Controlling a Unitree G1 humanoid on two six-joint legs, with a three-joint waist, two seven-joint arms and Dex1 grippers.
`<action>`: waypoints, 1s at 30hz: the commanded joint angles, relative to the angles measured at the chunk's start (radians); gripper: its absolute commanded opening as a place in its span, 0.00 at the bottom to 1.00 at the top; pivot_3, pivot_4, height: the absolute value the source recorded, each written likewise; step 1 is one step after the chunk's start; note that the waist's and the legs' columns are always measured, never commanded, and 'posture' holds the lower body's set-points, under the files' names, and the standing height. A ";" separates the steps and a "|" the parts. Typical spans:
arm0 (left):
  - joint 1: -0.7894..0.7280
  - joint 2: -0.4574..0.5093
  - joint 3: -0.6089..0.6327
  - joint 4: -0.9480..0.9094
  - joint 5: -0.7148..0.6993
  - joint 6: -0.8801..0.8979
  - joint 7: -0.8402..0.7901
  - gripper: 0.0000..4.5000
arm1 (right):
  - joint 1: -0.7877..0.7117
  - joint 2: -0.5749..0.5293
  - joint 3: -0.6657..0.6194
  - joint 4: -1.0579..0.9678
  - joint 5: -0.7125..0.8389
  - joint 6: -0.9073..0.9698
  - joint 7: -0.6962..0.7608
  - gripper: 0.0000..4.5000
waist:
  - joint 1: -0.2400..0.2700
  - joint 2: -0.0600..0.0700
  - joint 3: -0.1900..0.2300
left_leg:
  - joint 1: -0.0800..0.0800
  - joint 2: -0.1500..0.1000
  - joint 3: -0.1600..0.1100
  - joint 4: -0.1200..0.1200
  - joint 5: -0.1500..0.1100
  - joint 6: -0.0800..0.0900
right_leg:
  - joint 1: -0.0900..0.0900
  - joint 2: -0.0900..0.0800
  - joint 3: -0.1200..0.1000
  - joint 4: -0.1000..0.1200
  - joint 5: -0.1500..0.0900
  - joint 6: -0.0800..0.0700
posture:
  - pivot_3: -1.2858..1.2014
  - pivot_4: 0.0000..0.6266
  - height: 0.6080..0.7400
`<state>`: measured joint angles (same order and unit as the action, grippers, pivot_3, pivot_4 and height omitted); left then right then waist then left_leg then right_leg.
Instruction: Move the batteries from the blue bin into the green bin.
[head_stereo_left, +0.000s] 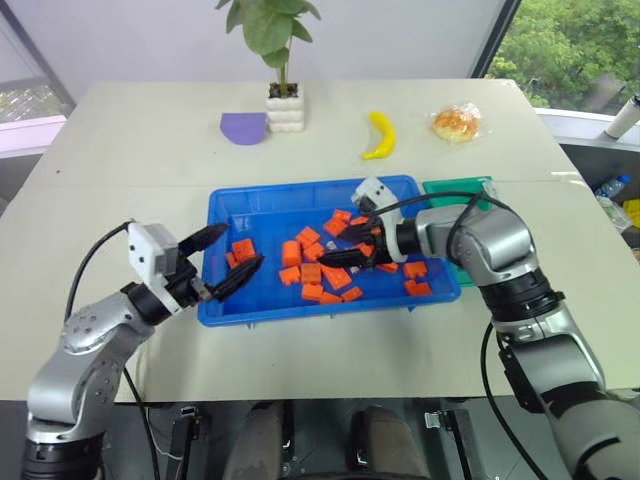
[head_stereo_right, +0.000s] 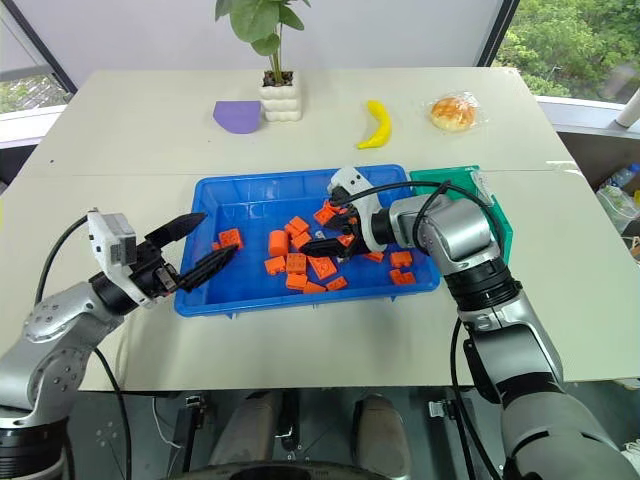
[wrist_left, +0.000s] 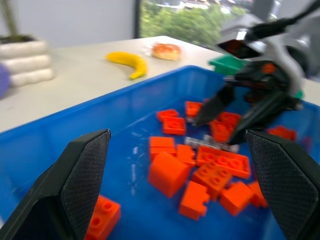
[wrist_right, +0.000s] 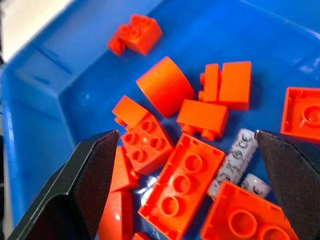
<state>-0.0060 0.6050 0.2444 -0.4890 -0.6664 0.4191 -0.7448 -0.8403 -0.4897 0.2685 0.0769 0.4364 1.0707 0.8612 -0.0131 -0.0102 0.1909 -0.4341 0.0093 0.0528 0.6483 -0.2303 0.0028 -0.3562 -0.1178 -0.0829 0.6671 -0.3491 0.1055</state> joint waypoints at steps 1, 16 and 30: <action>-0.013 0.045 0.000 -0.044 -0.022 0.014 -0.042 1.00 | -0.011 -0.008 -0.002 0.006 -0.017 -0.025 0.009 0.99 | 0.001 0.000 0.000 | 0.000 0.000 0.000 0.000 0.000 0.000 | 0.000 0.000 0.000 0.000 0.000 0.000 | 0.52 0.24 1.00; -0.062 -0.001 -0.070 -0.035 0.020 -0.009 -0.026 1.00 | -0.078 0.088 0.012 0.245 -0.151 -0.113 -0.065 0.99 | 0.000 0.000 0.000 | 0.000 0.000 0.000 0.000 0.000 0.000 | 0.000 0.000 0.000 0.000 0.000 0.000 | 0.52 0.24 1.00; -0.050 -0.029 -0.070 -0.042 0.027 -0.016 -0.008 1.00 | -0.034 0.044 0.110 0.247 -0.279 -0.230 0.012 0.99 | 0.001 0.000 0.000 | 0.000 0.000 0.000 0.000 0.000 0.000 | 0.000 0.000 0.000 0.000 0.000 0.000 | 0.52 0.24 1.00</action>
<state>-0.0534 0.5770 0.1688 -0.5088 -0.6395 0.4231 -0.7565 -0.9043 -0.4283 0.3400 0.3422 0.1899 0.8400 0.8585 -0.0124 -0.0105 0.1906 -0.4341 0.0092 0.0527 0.6484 -0.2302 0.0028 -0.3558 -0.1176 -0.0828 0.6670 -0.3491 0.1055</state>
